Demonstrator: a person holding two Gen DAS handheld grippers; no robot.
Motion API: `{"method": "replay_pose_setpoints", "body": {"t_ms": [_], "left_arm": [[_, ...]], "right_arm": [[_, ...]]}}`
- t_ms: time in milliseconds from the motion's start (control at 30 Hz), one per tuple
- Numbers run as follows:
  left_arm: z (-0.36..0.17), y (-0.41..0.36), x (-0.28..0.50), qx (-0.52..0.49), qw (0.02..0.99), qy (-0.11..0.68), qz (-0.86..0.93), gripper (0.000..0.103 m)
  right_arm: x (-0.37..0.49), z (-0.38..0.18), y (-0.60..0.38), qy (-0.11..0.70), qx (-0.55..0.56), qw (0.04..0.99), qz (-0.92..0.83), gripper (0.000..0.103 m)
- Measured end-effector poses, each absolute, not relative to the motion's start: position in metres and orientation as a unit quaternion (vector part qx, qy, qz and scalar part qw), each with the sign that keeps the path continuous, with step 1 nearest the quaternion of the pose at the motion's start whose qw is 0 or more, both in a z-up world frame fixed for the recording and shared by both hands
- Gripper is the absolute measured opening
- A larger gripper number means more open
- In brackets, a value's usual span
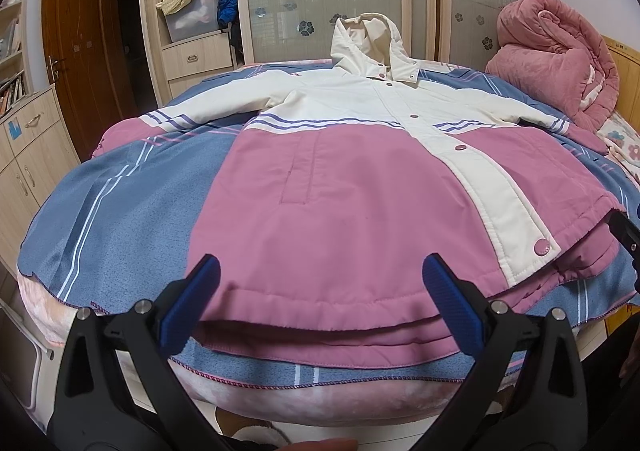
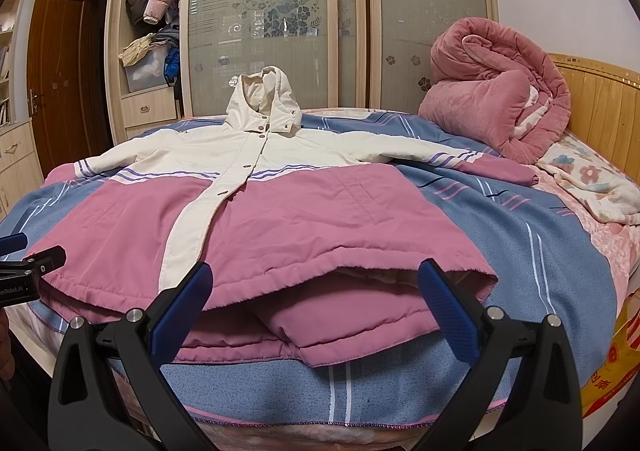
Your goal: Fold large clothes
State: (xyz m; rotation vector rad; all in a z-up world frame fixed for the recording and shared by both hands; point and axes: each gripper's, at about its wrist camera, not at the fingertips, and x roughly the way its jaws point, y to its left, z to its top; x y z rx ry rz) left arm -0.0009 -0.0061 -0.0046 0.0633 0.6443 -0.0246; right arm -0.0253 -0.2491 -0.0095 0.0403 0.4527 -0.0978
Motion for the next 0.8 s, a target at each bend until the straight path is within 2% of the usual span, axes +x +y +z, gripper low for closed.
{"method": "replay_pose_setpoints", "body": {"t_ms": [800], "left_arm": [[-0.0045,-0.0047,-0.0014,0.029,0.947,0.32,-0.01,0.101]], "right_arm": [[-0.0254,-0.0091,-0.2485,0.224,0.02,0.973,-0.049,0.102]]}}
